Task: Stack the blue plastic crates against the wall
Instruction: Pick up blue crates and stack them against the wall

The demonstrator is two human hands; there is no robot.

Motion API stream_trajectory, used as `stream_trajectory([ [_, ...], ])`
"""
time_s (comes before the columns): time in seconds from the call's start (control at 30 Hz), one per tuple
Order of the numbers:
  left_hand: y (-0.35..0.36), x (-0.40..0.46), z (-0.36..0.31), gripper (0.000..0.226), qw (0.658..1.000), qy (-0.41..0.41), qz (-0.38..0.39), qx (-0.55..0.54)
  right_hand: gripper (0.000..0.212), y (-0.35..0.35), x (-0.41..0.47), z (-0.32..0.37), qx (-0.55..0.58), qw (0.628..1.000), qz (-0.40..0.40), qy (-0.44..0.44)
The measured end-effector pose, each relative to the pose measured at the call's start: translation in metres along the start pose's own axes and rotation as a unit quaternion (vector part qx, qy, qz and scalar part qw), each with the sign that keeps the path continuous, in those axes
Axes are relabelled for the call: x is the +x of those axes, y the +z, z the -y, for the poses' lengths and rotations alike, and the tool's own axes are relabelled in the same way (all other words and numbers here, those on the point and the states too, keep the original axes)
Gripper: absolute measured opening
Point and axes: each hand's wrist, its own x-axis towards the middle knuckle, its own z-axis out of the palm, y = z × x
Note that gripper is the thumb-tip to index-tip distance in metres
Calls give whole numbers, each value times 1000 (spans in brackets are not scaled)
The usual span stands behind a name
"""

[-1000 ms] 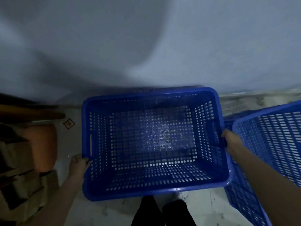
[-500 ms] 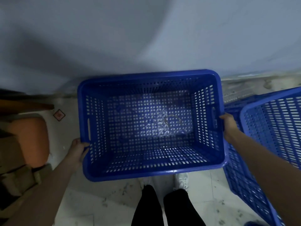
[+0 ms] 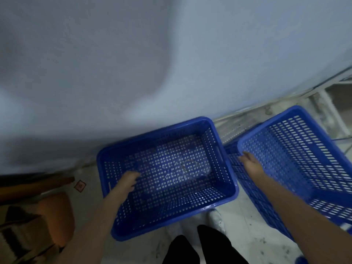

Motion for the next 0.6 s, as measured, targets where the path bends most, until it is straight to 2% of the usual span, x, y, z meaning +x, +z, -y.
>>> stream_trajectory([
  [0.03,16,-12,-13,5,1000,9,13,19,49,-15,-9,1,3,1000,-10,-5],
  [0.13,75,-46,-43,20,996,44,45,58,46,-65,-25,0,29,999,-31,-9],
  [0.27,157,-82,-58,8,989,69,80,105,46,-133,-27,-17,83,996,-42,-6],
  [0.4,244,-105,-60,18,981,73,94,153,47,-202,-11,-47,100,994,-48,0],
  [0.53,335,-119,-52,8,974,61,116,186,51,-275,4,-99,82,995,-50,6],
  [0.6,375,-123,-49,17,970,55,118,205,56,-310,11,-126,44,998,-46,4],
])
